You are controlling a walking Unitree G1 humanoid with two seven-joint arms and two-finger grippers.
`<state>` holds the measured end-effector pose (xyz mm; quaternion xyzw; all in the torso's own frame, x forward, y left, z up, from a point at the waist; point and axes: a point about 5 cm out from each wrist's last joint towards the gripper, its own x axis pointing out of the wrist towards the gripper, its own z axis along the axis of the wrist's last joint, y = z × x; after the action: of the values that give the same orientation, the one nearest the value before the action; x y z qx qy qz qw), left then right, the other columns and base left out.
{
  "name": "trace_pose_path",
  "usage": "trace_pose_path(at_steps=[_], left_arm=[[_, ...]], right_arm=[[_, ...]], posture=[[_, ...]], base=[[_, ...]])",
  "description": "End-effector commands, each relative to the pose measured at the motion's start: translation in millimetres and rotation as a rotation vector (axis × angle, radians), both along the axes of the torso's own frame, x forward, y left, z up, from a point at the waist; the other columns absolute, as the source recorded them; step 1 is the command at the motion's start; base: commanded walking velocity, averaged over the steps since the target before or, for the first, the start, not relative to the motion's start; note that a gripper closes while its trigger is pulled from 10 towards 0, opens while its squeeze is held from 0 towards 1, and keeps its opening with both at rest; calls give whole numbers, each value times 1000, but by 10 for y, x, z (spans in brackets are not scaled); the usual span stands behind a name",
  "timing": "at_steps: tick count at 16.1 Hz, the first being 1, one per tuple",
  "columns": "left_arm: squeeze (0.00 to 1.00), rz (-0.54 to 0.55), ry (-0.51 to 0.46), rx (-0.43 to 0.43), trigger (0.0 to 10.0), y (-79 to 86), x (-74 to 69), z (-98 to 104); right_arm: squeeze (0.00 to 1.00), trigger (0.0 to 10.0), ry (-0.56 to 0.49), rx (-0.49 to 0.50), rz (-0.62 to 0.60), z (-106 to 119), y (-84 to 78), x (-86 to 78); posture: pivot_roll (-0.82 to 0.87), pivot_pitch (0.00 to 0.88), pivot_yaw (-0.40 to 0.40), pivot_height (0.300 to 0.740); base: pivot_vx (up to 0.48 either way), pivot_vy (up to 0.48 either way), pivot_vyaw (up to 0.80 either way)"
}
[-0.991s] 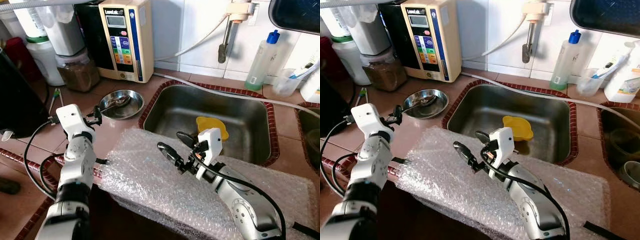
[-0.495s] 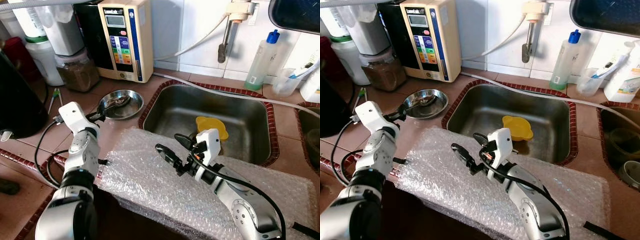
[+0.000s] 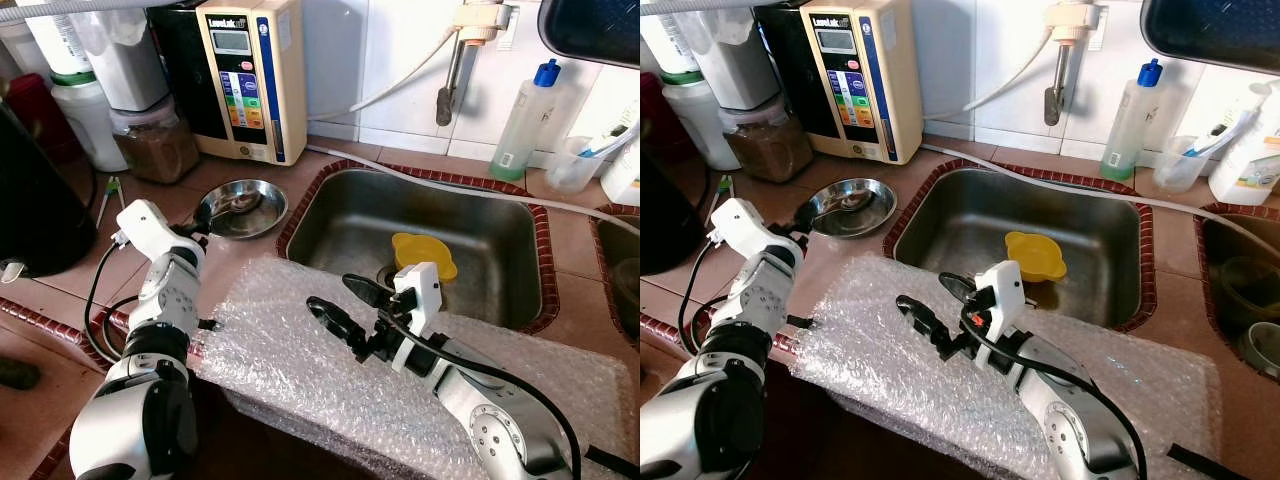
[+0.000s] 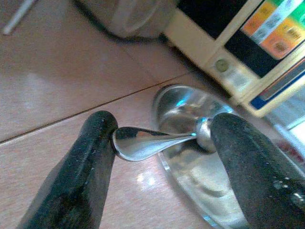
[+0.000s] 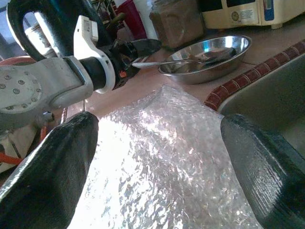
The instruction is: Kitchen organization
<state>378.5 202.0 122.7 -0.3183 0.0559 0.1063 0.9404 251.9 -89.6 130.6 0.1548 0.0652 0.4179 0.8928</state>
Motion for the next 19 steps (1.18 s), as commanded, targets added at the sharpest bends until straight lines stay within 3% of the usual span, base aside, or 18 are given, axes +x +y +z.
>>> trace_pose_path(at_steps=[1, 12, 19], left_arm=[[0, 3, -7, -59, 0, 9, 20, 21], [0, 66, 34, -197, 0, 118, 0, -41], [0, 88, 0, -286, 0, 156, 34, 59]], right_arm=[[0, 10000, -9, 9, -1, 35, 15, -1], [0, 10000, -5, 5, 16, 37, 24, 10], [0, 10000, -5, 0, 18, 35, 20, 17]], posture=[[-154, 0, 95, 740], [-147, 0, 93, 740], [-143, 0, 90, 740]], base=[[0, 0, 0], [0, 0, 0], [0, 0, 0]])
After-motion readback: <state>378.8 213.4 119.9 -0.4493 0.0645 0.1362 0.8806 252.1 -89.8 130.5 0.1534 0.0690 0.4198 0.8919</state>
